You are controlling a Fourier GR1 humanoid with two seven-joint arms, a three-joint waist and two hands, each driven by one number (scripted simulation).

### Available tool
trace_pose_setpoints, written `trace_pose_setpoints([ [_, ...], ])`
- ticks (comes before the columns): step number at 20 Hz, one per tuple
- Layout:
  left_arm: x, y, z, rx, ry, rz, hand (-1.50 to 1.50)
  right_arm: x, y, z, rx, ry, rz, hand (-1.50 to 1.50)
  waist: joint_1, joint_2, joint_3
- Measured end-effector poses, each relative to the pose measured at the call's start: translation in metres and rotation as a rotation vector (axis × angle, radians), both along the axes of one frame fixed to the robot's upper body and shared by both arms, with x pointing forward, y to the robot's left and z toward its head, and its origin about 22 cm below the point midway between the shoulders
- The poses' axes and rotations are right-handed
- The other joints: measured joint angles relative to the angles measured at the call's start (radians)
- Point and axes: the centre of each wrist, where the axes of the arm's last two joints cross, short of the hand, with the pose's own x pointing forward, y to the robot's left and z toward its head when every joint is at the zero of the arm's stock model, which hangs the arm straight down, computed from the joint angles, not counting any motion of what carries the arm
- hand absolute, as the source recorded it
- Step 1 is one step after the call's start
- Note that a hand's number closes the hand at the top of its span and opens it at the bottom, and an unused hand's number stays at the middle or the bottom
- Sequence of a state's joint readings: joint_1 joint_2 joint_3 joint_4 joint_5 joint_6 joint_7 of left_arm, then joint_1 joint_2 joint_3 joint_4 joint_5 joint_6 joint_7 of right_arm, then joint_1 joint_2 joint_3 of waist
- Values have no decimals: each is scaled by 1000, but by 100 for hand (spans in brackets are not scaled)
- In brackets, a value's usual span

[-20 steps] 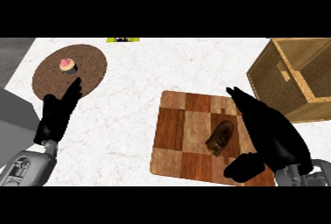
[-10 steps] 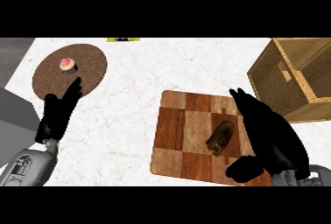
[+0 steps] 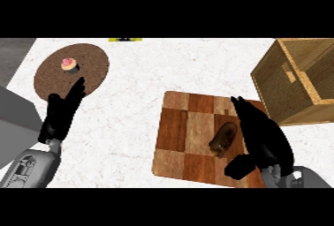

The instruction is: Pick the sweet potato from the cutting board and place it in the basket

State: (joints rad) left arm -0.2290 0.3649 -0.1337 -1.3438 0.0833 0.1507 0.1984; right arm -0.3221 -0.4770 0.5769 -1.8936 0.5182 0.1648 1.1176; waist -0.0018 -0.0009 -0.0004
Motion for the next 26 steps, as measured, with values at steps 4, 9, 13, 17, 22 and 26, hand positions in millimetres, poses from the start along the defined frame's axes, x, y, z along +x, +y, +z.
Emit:
trace_pose_setpoints([
  [4, -1, -2, 9, 5, -4, -2, 0, 5, 2, -13, -6, 5, -25, -150, 3, 0, 0],
  [9, -6, -2, 7, 4, 0, 1, 0, 12, 3, -26, -13, 16, -44, -150, 4, 0, 0],
  [13, 0, 6, 8, 4, -2, 5, 0, 11, 8, -41, -24, 31, -54, -150, 2, 1, 0],
  [17, 0, 3, 2, 1, -3, 3, 0, 24, 12, -46, -19, 31, -74, -150, 3, 1, 0],
  [22, 4, 6, 7, 2, -2, 1, 0, 34, 10, -56, -17, 70, -101, -150, 3, 1, 0],
  [26, 1, 3, 9, 0, -5, 1, 0, 29, 12, -64, -12, 95, -111, -150, 2, 0, 0],
])
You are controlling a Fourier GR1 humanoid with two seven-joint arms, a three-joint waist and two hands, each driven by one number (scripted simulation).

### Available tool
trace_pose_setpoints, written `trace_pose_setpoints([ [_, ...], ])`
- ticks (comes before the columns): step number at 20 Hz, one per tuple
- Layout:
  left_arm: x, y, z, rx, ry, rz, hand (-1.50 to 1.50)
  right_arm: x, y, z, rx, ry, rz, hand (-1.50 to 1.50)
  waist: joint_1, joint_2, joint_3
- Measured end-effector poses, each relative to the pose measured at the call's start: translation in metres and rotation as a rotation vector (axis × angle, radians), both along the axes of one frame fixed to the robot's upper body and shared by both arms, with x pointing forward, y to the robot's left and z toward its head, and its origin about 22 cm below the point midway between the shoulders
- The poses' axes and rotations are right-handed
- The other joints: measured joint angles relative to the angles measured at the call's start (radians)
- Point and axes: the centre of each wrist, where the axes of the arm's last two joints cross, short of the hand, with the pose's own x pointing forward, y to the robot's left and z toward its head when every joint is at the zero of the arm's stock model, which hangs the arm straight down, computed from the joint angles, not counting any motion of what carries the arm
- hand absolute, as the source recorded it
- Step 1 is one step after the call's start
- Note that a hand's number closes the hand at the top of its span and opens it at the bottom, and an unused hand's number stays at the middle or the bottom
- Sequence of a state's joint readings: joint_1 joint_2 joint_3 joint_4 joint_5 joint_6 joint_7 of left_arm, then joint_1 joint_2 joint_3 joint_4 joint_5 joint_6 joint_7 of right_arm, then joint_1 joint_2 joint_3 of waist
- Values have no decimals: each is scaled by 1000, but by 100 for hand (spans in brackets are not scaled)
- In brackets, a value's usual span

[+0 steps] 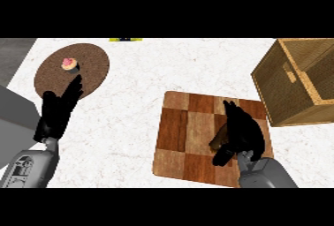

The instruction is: Pick the sweet potato from the cutting board and place it in the basket

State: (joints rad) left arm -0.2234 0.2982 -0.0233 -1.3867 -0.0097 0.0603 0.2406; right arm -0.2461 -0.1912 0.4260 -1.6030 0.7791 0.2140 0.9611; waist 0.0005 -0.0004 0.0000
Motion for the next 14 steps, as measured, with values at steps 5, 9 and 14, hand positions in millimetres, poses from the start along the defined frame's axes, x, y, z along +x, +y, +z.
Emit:
trace_pose_setpoints([
  [5, -4, 0, -7, 3, -4, 1, 0, -2, 3, -11, 4, 17, -5, -150, 0, 0, 0],
  [9, -4, 1, -11, 5, -1, -4, 0, -2, 3, -17, 3, 17, -16, -150, -1, 0, 0],
  [14, -5, -3, -8, 8, -4, -1, 0, 4, -4, -31, -28, 20, 11, 150, 1, -3, -3],
])
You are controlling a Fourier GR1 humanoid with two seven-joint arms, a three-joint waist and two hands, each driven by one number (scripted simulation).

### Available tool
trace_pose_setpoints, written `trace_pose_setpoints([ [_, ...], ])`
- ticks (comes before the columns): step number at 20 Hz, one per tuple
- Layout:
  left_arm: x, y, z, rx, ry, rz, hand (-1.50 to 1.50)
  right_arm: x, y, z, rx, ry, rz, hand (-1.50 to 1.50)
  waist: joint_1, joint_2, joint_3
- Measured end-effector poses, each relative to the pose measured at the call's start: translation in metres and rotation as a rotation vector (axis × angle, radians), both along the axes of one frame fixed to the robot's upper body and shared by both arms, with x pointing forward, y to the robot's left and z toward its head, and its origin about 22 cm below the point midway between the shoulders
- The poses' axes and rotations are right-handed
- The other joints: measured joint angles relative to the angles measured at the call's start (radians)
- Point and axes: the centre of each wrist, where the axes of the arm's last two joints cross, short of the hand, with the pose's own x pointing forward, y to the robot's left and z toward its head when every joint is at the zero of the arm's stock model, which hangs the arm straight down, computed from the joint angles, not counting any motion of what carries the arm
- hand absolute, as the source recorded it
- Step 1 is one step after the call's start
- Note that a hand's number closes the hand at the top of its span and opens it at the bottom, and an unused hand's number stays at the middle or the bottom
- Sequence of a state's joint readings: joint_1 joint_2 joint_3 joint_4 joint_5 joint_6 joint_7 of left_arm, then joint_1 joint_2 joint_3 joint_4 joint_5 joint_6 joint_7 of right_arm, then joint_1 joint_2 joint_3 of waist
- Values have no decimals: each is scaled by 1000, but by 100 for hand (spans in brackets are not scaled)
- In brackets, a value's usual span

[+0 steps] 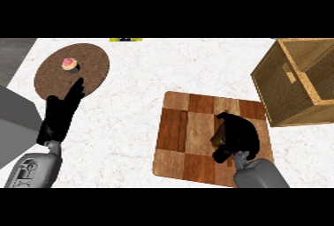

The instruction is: Pick the sweet potato from the cutting board and place it in the basket

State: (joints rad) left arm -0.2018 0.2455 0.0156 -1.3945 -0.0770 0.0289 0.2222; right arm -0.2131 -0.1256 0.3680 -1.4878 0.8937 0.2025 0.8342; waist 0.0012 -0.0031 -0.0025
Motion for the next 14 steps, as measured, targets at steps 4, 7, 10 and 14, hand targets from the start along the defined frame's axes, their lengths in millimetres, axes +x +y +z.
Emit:
trace_pose_setpoints([
  [4, 3, -3, 0, -7, 9, 1, 0, -3, -1, -1, -67, -22, 63, 150, 0, -2, -1],
  [7, 5, -2, 1, -14, 7, 0, 0, 4, 0, -5, -108, -42, 102, 150, 1, -4, -3],
  [10, 9, -2, 3, -11, 5, -3, 0, 19, 14, -6, -142, -43, 175, 150, 5, -3, -4],
  [14, 10, -9, 4, -4, 0, -16, 0, 48, 38, -3, -185, -37, 273, 150, 13, -1, -6],
])
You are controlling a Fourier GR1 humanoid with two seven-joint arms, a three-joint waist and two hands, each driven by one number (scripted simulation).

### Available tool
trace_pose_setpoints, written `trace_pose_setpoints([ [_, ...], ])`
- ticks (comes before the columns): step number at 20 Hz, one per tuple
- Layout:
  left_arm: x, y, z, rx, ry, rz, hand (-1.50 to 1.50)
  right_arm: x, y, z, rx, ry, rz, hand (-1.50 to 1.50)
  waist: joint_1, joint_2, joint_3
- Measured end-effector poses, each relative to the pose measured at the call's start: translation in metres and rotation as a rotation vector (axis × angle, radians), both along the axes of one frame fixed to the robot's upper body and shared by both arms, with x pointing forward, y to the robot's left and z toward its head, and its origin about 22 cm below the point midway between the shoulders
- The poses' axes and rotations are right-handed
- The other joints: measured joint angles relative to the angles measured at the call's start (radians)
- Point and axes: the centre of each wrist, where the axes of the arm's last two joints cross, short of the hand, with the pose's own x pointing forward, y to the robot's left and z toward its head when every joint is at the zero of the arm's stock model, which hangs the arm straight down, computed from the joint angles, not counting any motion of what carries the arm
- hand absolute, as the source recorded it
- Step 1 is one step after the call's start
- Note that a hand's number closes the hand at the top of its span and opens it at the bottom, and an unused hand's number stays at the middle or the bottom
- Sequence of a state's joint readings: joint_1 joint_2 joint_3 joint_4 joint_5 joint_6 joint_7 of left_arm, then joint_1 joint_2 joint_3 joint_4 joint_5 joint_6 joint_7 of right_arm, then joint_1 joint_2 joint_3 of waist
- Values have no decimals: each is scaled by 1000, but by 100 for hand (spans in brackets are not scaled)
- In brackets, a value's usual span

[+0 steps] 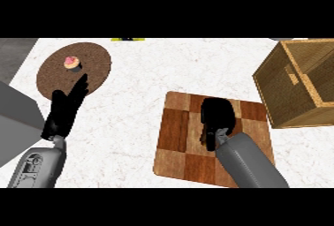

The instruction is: Pick the sweet potato from the cutting board and place it in the basket

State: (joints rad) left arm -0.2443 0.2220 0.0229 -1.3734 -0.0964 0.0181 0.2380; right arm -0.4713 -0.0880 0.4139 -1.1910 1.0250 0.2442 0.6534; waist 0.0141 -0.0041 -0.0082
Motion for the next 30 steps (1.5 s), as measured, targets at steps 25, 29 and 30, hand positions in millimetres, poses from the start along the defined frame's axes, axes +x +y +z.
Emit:
trace_pose_setpoints([
  [25, -9, 13, -9, -7, 16, 21, 0, -1, 37, 203, 637, -549, -27, 150, -21, -4, 8],
  [29, -5, 10, -4, -4, 11, 21, 0, -11, 32, 251, 671, -612, -58, 150, -18, -1, 8],
  [30, -5, 16, -2, -7, 11, 21, 0, -11, 28, 261, 672, -627, -64, 150, -17, -1, 8],
])
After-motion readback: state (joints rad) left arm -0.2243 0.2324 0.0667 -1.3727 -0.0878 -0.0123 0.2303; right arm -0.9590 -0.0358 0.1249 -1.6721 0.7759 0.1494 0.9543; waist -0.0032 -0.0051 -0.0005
